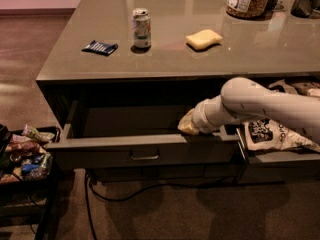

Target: Open top drawer

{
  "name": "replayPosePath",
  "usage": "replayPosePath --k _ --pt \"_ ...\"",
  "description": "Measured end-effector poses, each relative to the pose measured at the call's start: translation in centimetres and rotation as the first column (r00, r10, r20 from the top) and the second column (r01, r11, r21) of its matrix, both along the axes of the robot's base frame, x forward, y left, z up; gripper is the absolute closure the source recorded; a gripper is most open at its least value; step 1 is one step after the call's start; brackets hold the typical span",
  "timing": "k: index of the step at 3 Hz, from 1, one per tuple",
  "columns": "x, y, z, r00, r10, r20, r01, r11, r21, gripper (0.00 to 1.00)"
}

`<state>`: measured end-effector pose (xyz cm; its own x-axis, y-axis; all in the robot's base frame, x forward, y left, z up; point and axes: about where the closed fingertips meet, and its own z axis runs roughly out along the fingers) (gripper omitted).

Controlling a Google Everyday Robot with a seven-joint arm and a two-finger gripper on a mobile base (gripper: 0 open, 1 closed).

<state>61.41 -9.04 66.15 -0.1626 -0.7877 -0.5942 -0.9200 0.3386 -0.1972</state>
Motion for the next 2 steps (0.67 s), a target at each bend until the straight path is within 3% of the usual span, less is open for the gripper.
replayPosePath --k 2 --pt "-5.3 1.2 0.8 0.9996 0.028 -0.009 -0.028 0.998 0.061 1.0"
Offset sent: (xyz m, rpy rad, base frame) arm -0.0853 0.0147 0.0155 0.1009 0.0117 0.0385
